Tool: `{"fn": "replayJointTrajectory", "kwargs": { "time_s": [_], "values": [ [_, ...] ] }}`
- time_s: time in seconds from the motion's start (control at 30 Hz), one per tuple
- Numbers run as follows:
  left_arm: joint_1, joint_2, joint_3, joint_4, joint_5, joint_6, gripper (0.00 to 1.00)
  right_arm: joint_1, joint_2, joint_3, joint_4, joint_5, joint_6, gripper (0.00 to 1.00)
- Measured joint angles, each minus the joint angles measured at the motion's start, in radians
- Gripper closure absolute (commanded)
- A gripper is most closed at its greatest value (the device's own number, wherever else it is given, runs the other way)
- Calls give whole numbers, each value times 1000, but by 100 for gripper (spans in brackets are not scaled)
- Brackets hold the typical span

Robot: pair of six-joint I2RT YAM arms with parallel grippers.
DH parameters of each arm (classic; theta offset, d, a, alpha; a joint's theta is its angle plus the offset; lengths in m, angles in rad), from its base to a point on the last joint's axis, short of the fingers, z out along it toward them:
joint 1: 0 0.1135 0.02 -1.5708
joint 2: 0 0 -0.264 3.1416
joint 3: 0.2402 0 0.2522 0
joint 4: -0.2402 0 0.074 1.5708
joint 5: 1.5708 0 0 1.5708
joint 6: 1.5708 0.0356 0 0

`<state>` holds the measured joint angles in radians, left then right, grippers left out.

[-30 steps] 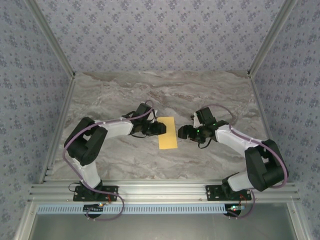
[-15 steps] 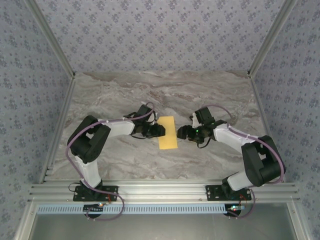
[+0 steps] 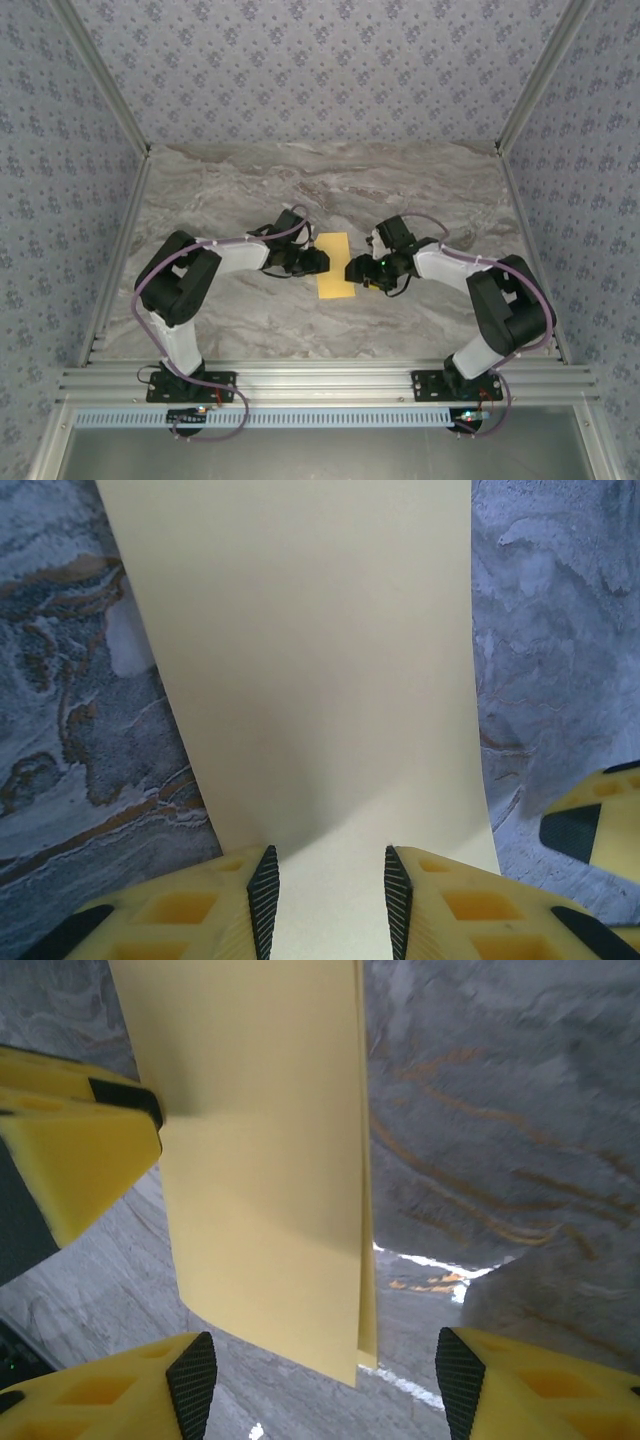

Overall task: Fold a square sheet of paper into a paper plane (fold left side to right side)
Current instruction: Fold the triangle a second time at the center of the table.

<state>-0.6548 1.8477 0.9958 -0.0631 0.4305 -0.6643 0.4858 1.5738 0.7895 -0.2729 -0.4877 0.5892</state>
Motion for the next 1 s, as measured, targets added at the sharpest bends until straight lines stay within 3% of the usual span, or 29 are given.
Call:
{"fn": "replayJointTrajectory", "kwargs": {
  "time_s": [0.2, 1.0],
  "values": [
    [0, 0, 0, 0, 0, 0, 65, 48, 1, 0, -7, -2, 24, 40],
    [0, 0, 0, 1, 0, 0, 65, 50, 53, 8, 11, -41, 114, 41]
  ]
}}
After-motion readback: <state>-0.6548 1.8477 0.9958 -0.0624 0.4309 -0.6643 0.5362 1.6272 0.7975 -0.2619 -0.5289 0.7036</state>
